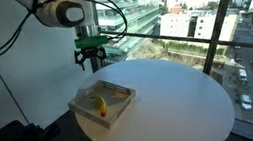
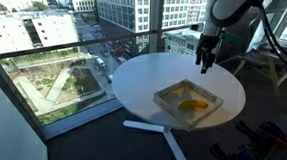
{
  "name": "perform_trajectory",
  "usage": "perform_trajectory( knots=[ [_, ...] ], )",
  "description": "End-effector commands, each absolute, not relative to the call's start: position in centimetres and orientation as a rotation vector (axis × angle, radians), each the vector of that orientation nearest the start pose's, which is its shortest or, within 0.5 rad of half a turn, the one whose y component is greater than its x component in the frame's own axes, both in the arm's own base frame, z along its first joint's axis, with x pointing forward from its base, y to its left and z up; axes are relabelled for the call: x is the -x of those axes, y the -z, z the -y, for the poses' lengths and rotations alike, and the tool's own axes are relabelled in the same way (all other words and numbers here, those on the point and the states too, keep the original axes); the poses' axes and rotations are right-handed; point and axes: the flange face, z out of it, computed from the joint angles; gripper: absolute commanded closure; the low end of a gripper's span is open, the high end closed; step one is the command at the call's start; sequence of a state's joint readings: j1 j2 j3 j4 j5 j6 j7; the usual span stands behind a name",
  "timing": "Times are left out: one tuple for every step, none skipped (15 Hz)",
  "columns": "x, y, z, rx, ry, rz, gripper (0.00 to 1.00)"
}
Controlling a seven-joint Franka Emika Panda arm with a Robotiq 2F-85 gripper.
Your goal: Take the banana off of the tray
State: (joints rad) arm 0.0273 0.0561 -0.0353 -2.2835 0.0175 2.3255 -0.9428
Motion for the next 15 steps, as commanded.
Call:
perform_trajectory(
  knots=[
    [-53.1, -32.0, 0.1, 2.814, -0.001, 1.375, 0.00],
    [-53.3, -31.7, 0.0, 2.811, -0.002, 1.379, 0.00],
    [-53.3, -31.3, -0.1, 2.811, -0.005, 1.382, 0.00],
    [-53.4, -31.0, -0.3, 2.808, -0.005, 1.389, 0.00],
    [-53.4, -30.7, -0.4, 2.806, -0.002, 1.393, 0.00],
    [-53.5, -30.4, -0.4, 2.804, 0.001, 1.397, 0.00],
    [-53.5, -30.1, -0.4, 2.803, 0.005, 1.400, 0.00],
    [-53.6, -29.7, -0.5, 2.804, 0.004, 1.400, 0.00],
    [-53.7, -29.4, -0.5, 2.803, 0.002, 1.400, 0.00],
    [-53.7, -29.0, -0.5, 2.802, -0.001, 1.400, 0.00],
    [-53.7, -28.7, -0.6, 2.802, -0.002, 1.402, 0.00],
    [-53.8, -28.3, -0.7, 2.799, -0.004, 1.404, 0.00],
    [-53.8, -28.0, -0.7, 2.797, -0.008, 1.404, 0.00],
    [-53.8, -27.6, -0.8, 2.794, -0.011, 1.406, 0.00],
    [-53.8, -27.3, -0.9, 2.792, -0.013, 1.407, 0.00]
  ],
)
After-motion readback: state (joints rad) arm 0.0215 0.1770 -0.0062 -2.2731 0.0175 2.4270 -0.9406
